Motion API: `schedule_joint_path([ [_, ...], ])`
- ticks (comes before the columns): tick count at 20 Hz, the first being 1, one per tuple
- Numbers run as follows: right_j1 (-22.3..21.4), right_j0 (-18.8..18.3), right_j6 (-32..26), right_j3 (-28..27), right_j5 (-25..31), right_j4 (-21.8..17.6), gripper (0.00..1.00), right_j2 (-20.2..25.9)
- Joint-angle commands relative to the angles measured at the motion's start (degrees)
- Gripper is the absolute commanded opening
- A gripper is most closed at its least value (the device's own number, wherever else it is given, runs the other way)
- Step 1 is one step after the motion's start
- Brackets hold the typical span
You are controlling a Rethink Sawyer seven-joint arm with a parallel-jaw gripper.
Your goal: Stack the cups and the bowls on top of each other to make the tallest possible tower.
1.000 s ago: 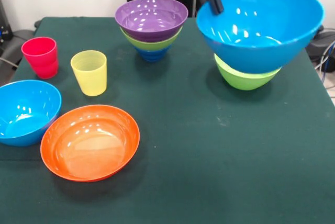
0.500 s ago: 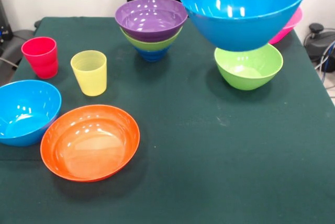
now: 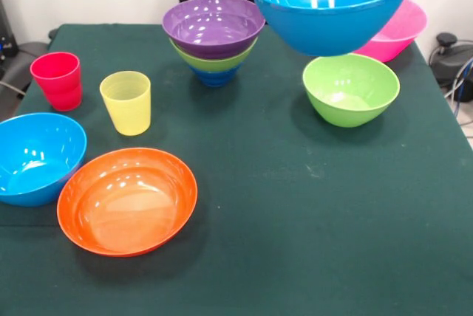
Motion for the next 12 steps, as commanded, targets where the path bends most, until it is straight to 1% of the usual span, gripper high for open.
schedule_joint_path([
  [1,-0.70,0.23,-2.24,4.35,2.68,-1.90,0.00,2.64],
  [5,-0.93,0.17,-2.69,4.43,2.75,-2.94,0.00,2.12],
  [12,-1.35,-0.83,-4.07,5.42,2.45,-4.06,0.00,2.74],
])
